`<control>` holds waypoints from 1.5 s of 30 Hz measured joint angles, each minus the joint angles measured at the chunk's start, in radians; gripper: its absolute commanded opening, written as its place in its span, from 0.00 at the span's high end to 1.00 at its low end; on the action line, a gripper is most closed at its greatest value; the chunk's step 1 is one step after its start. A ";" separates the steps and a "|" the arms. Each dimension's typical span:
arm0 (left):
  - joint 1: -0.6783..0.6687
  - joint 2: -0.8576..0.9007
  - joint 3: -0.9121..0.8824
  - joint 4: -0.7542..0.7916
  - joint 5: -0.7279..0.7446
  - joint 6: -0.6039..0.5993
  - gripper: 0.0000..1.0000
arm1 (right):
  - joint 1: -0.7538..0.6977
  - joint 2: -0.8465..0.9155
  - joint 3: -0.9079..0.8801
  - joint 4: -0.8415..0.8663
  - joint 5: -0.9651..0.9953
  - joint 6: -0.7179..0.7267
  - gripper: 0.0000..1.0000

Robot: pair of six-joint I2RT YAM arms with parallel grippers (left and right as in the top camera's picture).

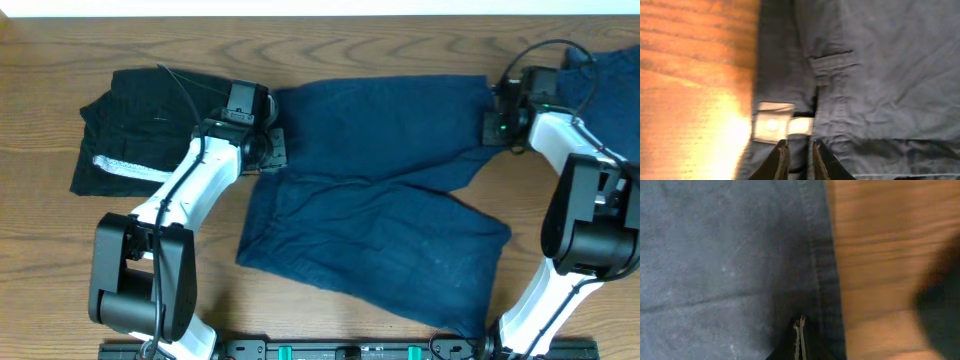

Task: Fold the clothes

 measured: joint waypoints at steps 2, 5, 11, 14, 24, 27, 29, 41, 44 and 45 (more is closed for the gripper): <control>-0.007 0.000 0.000 0.016 0.000 0.000 0.82 | -0.008 0.002 0.000 0.010 -0.005 -0.007 0.98; -0.026 0.000 0.000 0.040 0.000 0.000 0.80 | -0.007 0.005 0.000 0.017 -0.055 -0.013 0.92; -0.055 0.009 0.000 0.033 0.040 0.002 0.55 | -0.007 0.010 0.000 0.016 -0.187 -0.010 0.82; -0.050 0.023 0.000 -0.014 0.050 0.003 0.50 | -0.007 0.011 0.000 0.003 -0.211 -0.009 0.80; -0.019 0.072 0.000 -0.057 0.158 0.008 0.46 | -0.007 0.011 0.000 -0.011 -0.235 -0.009 0.76; -0.019 0.126 0.000 -0.056 0.192 0.009 0.46 | -0.006 0.011 0.000 -0.013 -0.238 -0.009 0.76; -0.019 0.161 0.001 -0.053 0.220 0.010 0.46 | -0.004 0.011 0.000 -0.013 -0.238 -0.009 0.76; 0.002 0.129 0.005 -0.043 0.343 0.016 0.94 | -0.002 0.011 0.001 -0.014 -0.238 -0.009 0.76; 0.005 0.082 0.005 -0.043 0.349 0.023 0.94 | -0.002 0.011 0.001 -0.015 -0.238 -0.008 0.80; 0.006 0.073 0.005 -0.044 0.349 0.023 0.94 | -0.002 0.011 0.001 -0.014 -0.238 -0.010 0.82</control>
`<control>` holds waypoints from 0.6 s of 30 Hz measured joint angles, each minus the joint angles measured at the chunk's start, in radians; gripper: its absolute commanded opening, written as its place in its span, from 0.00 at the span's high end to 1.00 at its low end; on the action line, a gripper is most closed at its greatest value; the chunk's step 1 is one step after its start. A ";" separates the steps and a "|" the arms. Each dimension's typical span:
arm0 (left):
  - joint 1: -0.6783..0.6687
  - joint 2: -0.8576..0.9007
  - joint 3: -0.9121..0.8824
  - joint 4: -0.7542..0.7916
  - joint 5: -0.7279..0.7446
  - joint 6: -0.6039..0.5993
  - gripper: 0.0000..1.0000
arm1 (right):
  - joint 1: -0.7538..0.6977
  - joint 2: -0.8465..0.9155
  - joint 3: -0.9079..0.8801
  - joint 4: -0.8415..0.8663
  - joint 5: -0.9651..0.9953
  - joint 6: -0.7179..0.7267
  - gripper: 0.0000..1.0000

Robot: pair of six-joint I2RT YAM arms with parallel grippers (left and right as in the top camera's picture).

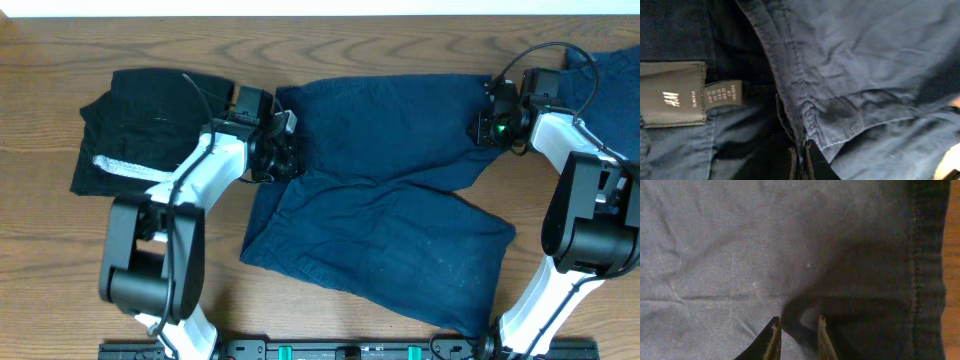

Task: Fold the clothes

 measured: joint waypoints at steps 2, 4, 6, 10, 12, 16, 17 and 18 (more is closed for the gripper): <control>0.010 -0.026 0.000 -0.007 -0.015 0.000 0.94 | 0.000 0.000 0.000 -0.001 0.000 0.002 0.84; 0.029 -0.038 0.000 -0.015 -0.039 0.000 0.94 | 0.000 0.000 0.000 -0.003 0.000 0.004 0.84; 0.055 -0.039 0.000 -0.038 -0.073 0.000 0.94 | 0.000 0.000 0.000 -0.003 0.000 0.004 0.84; 0.091 -0.039 0.000 -0.078 -0.142 0.000 0.94 | 0.000 0.000 0.000 -0.004 -0.003 0.004 0.83; 0.096 -0.039 -0.003 -0.079 -0.169 -0.004 0.94 | 0.000 0.000 0.000 -0.005 -0.009 0.004 0.83; 0.090 -0.039 -0.020 -0.075 -0.216 -0.031 0.94 | 0.005 0.000 0.000 -0.006 -0.011 0.004 0.83; 0.090 -0.039 -0.027 -0.074 -0.233 -0.040 0.94 | 0.007 0.000 0.000 -0.005 -0.011 0.004 0.80; 0.090 -0.039 -0.031 -0.076 -0.250 -0.046 0.94 | 0.006 0.000 0.000 -0.005 -0.016 0.005 0.72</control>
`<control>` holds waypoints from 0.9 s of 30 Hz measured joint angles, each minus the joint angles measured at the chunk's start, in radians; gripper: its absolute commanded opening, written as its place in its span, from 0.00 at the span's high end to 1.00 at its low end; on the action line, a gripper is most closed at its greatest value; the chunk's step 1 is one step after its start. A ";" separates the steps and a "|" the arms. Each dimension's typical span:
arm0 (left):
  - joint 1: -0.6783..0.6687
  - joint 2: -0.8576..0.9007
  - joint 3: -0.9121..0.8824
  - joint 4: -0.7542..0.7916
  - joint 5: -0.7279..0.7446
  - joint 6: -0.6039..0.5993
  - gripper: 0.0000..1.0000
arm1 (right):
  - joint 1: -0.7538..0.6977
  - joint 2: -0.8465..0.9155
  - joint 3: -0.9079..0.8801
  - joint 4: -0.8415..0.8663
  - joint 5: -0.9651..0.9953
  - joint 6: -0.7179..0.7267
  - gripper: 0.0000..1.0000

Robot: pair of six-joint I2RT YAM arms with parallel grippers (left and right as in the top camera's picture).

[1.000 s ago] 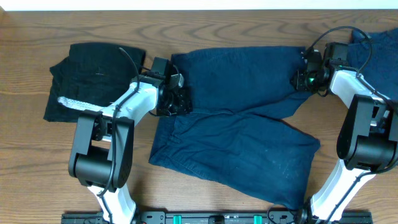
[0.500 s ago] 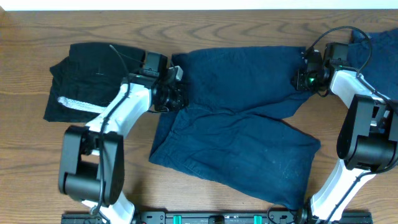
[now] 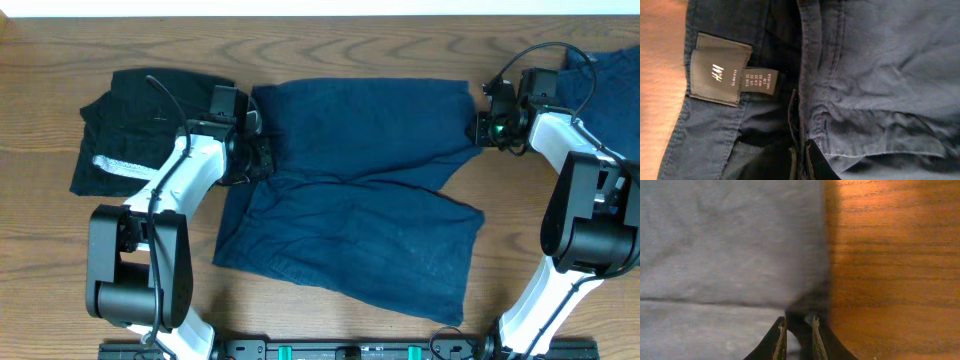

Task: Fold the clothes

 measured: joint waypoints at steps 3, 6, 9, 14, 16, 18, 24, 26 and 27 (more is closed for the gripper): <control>0.001 0.000 -0.010 -0.005 -0.047 -0.011 0.94 | -0.007 0.000 0.012 -0.031 -0.061 0.013 0.52; 0.001 0.000 -0.013 -0.002 -0.068 -0.019 0.94 | -0.039 -0.006 0.063 -0.124 -0.155 0.043 0.50; 0.001 0.000 -0.014 0.000 -0.079 -0.025 0.94 | -0.096 -0.034 0.113 -0.226 -0.200 0.066 0.50; 0.001 0.000 -0.014 0.000 -0.084 -0.026 0.94 | -0.211 -0.099 0.138 -0.382 -0.233 0.070 0.47; 0.001 0.000 -0.014 0.000 -0.085 -0.026 0.94 | -0.240 -0.099 0.132 -0.402 -0.239 0.065 0.47; 0.001 0.000 -0.014 0.000 -0.085 -0.026 0.94 | -0.249 -0.098 0.108 -0.395 -0.253 0.063 0.46; 0.001 0.000 -0.014 0.000 -0.085 -0.026 0.94 | -0.248 -0.094 0.014 -0.314 -0.381 0.019 0.40; 0.001 0.000 -0.014 0.000 -0.085 -0.026 0.94 | -0.248 -0.092 0.005 -0.305 -0.411 -0.001 0.40; 0.001 0.000 -0.014 0.000 -0.085 -0.026 0.94 | -0.248 -0.090 0.005 -0.299 -0.421 -0.006 0.40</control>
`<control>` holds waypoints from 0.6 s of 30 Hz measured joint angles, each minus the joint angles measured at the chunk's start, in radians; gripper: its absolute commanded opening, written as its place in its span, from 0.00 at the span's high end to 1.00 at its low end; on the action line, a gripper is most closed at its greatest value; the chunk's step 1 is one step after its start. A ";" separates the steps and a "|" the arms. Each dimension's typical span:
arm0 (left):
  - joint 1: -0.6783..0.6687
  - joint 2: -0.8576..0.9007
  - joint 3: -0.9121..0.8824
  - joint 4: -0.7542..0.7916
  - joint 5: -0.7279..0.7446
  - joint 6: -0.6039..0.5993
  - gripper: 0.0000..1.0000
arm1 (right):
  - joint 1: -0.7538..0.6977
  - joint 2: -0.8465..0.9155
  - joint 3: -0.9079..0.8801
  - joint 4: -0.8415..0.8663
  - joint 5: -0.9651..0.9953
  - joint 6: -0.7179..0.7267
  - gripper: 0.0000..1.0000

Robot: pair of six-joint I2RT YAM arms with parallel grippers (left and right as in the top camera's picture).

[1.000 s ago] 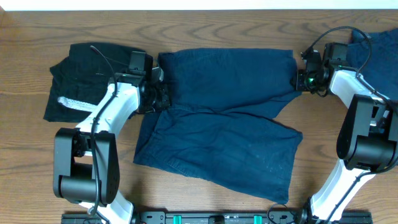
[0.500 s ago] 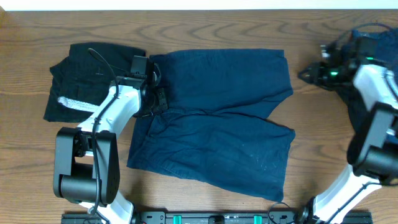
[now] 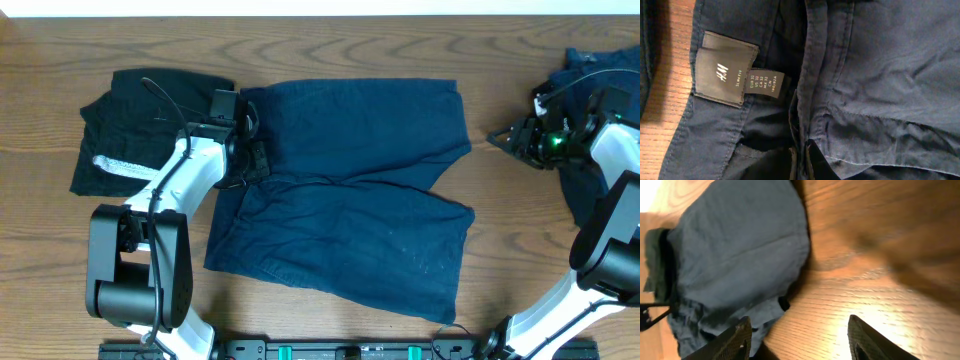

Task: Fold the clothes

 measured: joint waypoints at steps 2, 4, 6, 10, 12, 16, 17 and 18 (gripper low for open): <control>0.000 0.000 0.000 0.000 0.000 0.000 0.94 | 0.000 0.002 0.000 0.017 -0.016 -0.008 0.40; 0.000 0.000 0.000 0.000 0.000 0.000 0.94 | 0.000 0.003 0.000 0.022 -0.028 -0.010 0.40; 0.000 0.000 0.000 0.000 0.000 0.000 0.94 | 0.003 0.013 0.000 0.025 -0.042 -0.008 0.42; 0.000 0.000 0.000 0.000 0.000 0.000 0.94 | 0.019 0.056 0.000 0.034 -0.076 0.020 0.44; 0.000 0.000 0.000 0.000 0.000 0.000 0.94 | 0.029 0.087 0.000 0.056 -0.091 0.039 0.45; 0.000 0.000 0.000 0.000 0.000 0.000 0.94 | 0.044 0.129 -0.001 0.092 -0.103 0.076 0.47; 0.000 0.000 0.000 0.001 0.000 0.000 0.94 | 0.047 0.135 -0.001 0.100 -0.106 0.083 0.48; 0.000 0.000 0.000 0.001 0.000 0.000 0.94 | 0.053 0.145 -0.001 0.114 -0.106 0.091 0.49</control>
